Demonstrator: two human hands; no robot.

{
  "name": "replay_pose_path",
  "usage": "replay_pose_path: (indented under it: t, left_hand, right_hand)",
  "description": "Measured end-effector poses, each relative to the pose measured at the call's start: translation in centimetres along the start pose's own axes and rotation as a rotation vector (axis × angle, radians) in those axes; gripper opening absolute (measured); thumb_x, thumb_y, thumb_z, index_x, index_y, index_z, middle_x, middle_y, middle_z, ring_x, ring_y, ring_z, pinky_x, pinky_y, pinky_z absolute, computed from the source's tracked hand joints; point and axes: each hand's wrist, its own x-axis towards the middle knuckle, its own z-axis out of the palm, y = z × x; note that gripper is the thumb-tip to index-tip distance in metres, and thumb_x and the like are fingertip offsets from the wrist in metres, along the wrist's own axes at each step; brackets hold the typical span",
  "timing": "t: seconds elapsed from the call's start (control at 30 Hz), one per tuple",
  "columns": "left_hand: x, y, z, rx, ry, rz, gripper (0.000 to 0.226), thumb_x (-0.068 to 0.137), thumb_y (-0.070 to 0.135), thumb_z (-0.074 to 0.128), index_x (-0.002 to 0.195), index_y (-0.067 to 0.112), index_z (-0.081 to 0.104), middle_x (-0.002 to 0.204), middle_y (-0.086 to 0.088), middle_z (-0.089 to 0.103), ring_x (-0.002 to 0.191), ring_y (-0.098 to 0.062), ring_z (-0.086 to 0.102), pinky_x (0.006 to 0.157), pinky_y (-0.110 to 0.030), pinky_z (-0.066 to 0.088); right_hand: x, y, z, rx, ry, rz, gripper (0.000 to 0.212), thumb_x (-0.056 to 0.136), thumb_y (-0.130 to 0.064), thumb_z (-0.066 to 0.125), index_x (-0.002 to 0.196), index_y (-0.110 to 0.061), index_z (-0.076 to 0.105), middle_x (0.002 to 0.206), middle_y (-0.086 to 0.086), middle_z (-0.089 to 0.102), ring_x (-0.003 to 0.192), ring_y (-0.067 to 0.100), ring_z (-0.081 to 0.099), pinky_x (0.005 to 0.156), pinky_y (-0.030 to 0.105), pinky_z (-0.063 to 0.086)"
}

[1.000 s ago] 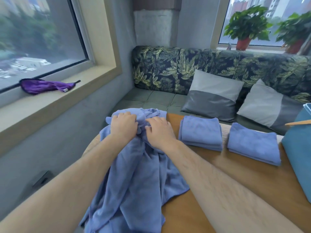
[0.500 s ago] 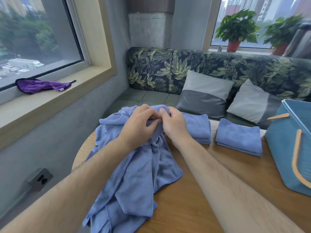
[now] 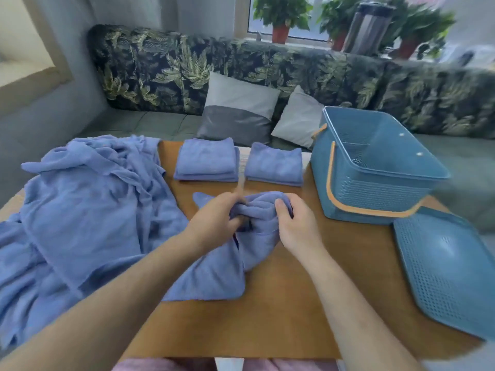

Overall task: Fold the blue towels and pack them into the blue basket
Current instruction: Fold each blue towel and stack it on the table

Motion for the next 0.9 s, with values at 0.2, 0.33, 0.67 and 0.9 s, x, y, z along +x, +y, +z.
replay_pose_path:
  t: [0.2,0.33,0.67,0.9]
  left_hand:
    - [-2.8,-0.4,4.8,0.057,0.060,-0.062,0.024,0.088,0.028,0.075,0.102,0.014,0.062,0.100,0.004,0.053,0.096,-0.019,0.057,0.084,-0.027,0.042]
    - [-3.7,-0.4,5.3,0.058,0.012,-0.129,0.025,0.090,0.027,0.072,0.107,0.015,0.057,0.104,0.001,0.056,0.096,-0.020,0.058,0.084,-0.037,0.050]
    - [-3.2,0.7,5.4,0.155,-0.021,-0.092,0.010,0.094,0.028,0.062,0.101,0.021,0.062,0.088,0.007,0.069,0.086,-0.018,0.064,0.077,-0.043,0.051]
    - [-4.4,2.2,6.4,0.002,0.053,-0.027,0.001,0.097,0.028,0.060,0.097,0.027,0.060,0.078,0.011,0.057,0.074,-0.007,0.054,0.066,-0.033,0.047]
  right_hand:
    - [-4.9,7.9,-1.6,-0.104,0.077,0.189,0.004,0.096,-0.021,0.062,0.096,-0.020,0.066,0.094,-0.004,0.063,0.088,0.014,0.059,0.076,0.022,0.042]
    - [-6.4,8.5,-1.6,-0.129,0.149,0.251,0.009,0.098,-0.026,0.061,0.097,-0.019,0.066,0.100,-0.008,0.058,0.088,0.002,0.055,0.073,0.010,0.038]
    - [-5.5,6.6,-1.9,0.293,0.445,0.336,0.011,0.105,-0.025,0.051,0.103,-0.016,0.057,0.088,-0.008,0.065,0.071,-0.007,0.059,0.069,0.015,0.046]
    - [-6.2,6.5,-3.0,0.140,0.201,0.418,0.031,0.091,-0.047,0.069,0.093,-0.017,0.064,0.081,-0.010,0.069,0.070,0.000,0.063,0.065,0.020,0.047]
